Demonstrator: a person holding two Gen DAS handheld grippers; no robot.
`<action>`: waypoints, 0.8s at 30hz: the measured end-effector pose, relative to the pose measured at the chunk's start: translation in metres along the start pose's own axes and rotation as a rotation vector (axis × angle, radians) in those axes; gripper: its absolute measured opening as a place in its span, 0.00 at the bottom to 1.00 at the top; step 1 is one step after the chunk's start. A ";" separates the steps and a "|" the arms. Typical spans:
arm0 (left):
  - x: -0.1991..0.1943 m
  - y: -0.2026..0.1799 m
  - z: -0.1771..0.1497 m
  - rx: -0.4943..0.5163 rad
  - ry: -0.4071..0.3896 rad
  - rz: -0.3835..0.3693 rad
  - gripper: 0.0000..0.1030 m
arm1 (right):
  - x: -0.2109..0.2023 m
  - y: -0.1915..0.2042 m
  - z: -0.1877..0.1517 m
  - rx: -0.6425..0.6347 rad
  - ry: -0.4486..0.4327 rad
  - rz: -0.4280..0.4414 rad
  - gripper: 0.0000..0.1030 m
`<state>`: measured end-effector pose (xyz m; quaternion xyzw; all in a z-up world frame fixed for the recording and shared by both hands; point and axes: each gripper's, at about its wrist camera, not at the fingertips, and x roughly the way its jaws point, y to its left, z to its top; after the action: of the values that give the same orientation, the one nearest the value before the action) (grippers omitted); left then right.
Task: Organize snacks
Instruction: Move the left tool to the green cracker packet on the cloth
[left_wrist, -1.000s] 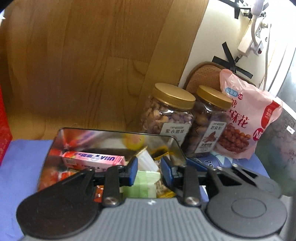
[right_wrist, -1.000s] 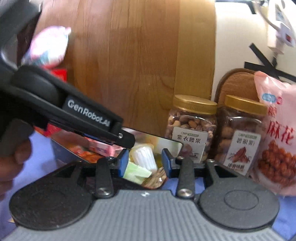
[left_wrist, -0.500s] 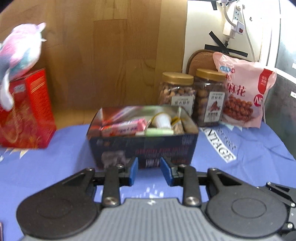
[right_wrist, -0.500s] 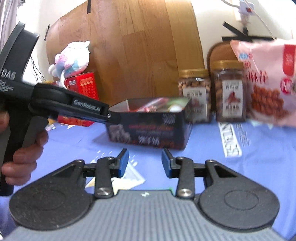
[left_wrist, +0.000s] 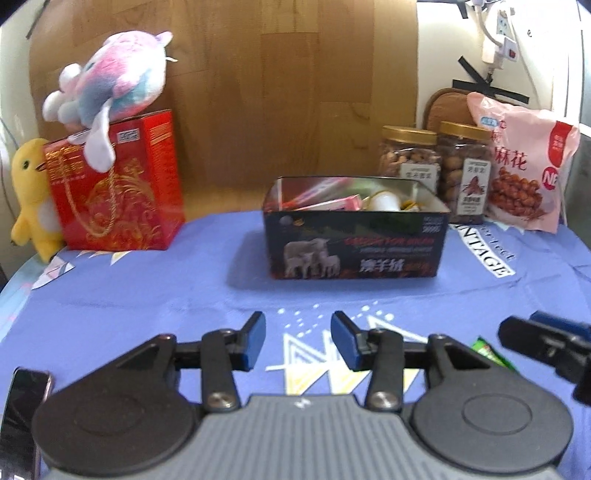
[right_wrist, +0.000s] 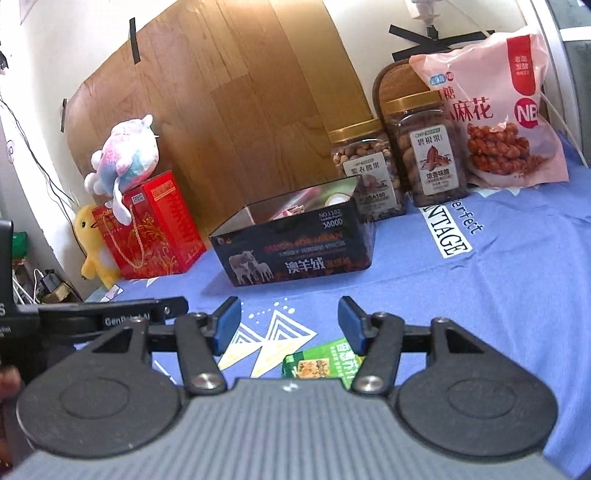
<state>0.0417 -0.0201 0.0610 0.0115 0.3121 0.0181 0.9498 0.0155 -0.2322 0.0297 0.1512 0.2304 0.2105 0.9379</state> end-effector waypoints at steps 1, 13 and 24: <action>0.000 0.002 -0.002 -0.003 -0.001 0.006 0.39 | 0.000 0.002 -0.001 -0.002 0.001 -0.001 0.59; 0.001 0.022 -0.015 -0.021 0.000 0.046 0.39 | 0.003 0.013 -0.010 -0.035 0.024 -0.027 0.59; 0.011 0.027 -0.017 -0.026 0.014 0.060 0.39 | 0.044 0.002 -0.040 -0.239 0.185 -0.201 0.75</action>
<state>0.0394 0.0072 0.0414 0.0086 0.3178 0.0508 0.9468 0.0304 -0.2021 -0.0194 -0.0049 0.3030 0.1544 0.9404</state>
